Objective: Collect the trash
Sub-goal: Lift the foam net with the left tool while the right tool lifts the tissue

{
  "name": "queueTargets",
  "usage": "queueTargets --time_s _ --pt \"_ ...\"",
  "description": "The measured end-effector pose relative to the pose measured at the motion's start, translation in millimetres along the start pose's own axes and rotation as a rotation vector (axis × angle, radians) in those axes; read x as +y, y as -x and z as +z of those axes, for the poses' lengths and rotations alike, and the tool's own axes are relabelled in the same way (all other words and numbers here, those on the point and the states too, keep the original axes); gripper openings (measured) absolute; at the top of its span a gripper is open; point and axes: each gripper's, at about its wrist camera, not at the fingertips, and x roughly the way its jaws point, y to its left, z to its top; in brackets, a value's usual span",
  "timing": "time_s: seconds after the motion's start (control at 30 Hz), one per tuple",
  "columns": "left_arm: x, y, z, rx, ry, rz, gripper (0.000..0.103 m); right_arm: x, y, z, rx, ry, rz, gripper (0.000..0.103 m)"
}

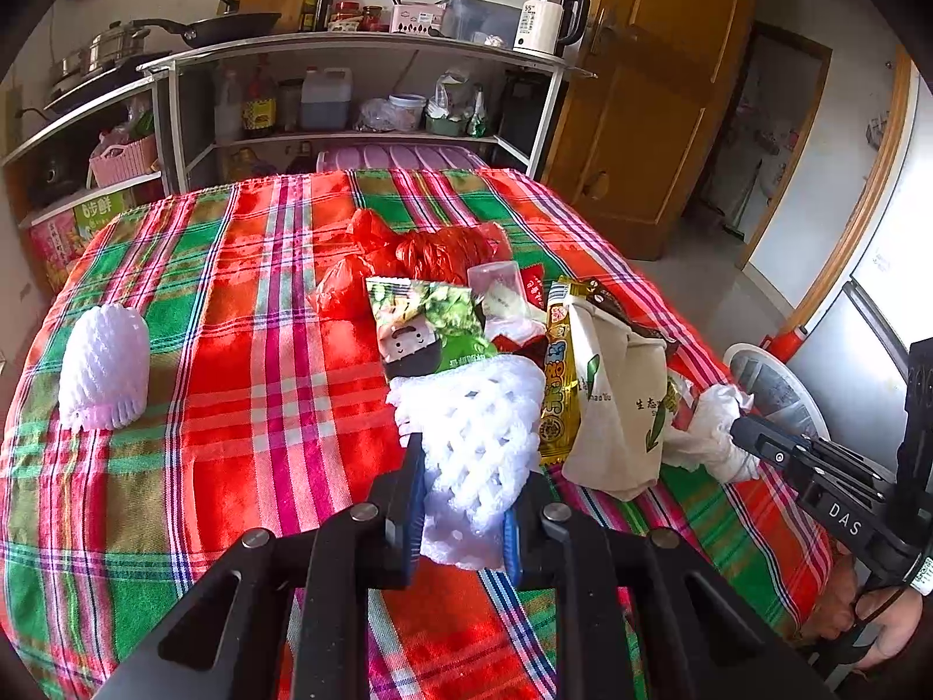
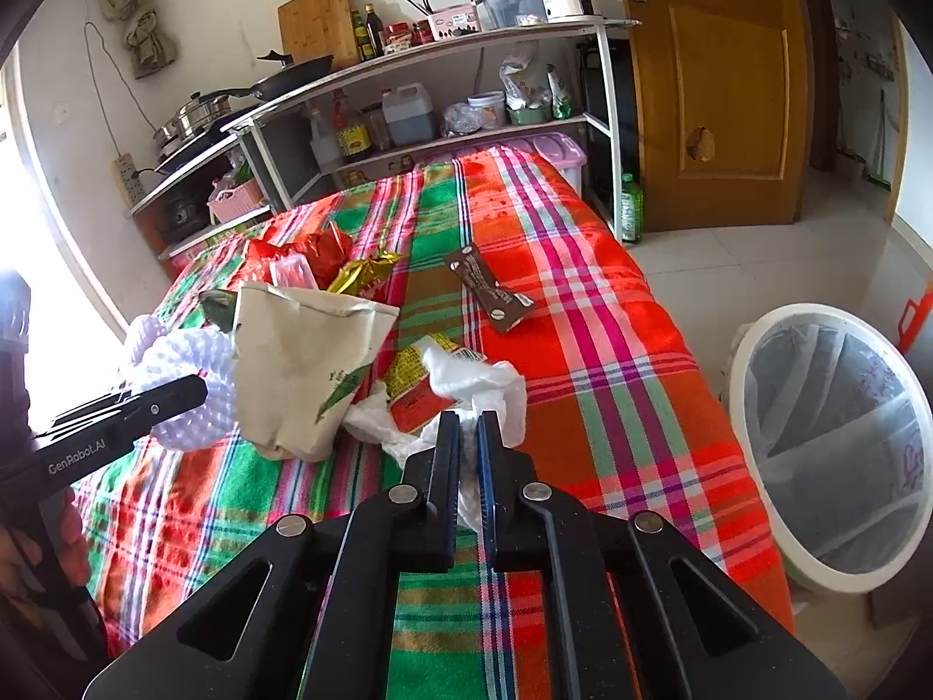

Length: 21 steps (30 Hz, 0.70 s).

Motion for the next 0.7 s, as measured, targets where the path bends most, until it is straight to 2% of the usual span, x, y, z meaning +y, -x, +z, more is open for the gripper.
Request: queueTargets --time_s 0.4,0.6,0.7 --pt "-5 20 -1 -0.038 0.000 -0.014 0.021 2 29 3 -0.063 0.009 0.017 0.005" --pt "-8 17 -4 -0.026 0.001 -0.023 0.021 1 15 -7 -0.001 0.014 0.009 0.005" --pt "-9 17 -6 -0.024 -0.003 -0.026 0.021 1 20 -11 -0.007 0.017 0.007 0.005"
